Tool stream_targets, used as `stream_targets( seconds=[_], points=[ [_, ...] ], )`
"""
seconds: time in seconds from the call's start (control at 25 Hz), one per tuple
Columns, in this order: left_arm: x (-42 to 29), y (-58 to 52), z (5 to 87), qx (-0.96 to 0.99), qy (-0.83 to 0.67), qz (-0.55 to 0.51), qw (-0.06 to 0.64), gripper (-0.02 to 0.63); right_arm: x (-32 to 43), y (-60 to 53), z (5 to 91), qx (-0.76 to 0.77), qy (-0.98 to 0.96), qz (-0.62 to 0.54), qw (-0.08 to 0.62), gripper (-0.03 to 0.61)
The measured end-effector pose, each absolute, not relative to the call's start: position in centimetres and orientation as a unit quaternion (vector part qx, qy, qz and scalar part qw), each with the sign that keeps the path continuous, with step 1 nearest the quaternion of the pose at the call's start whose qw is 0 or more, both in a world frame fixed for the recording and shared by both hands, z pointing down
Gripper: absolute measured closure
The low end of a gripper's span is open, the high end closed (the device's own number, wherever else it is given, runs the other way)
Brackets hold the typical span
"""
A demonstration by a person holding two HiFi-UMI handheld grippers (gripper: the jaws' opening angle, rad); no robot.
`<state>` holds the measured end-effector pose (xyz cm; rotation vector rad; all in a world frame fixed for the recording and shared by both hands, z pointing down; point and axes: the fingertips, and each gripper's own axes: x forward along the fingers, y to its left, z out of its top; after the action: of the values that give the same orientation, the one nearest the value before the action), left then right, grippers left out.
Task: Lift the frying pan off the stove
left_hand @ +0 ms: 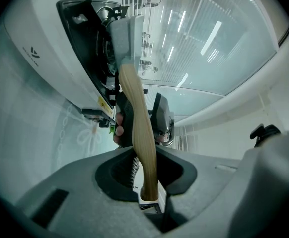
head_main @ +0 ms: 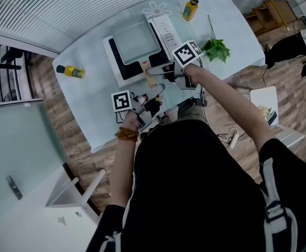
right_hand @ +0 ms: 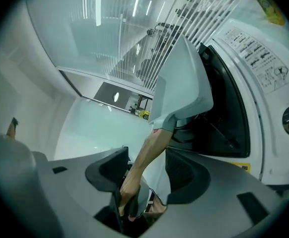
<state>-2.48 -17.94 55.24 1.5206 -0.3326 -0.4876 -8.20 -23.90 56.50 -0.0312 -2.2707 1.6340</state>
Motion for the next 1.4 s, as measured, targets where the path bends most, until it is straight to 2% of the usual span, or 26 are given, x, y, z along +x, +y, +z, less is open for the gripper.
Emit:
stream_targets(
  seconds=[0.44,1.4],
  points=[
    [-2.4,-18.0,55.2,0.681,-0.15,-0.219,0.682,0.529,-10.0,-23.8,57.6,-0.027,-0.778,0.604,0.172,0.362],
    [-2.5,-18.0,55.6,0.686,-0.158,-0.219,0.675,0.531,-11.3,-23.6,58.3,-0.054,-0.747,0.648,0.14,0.417]
  ],
)
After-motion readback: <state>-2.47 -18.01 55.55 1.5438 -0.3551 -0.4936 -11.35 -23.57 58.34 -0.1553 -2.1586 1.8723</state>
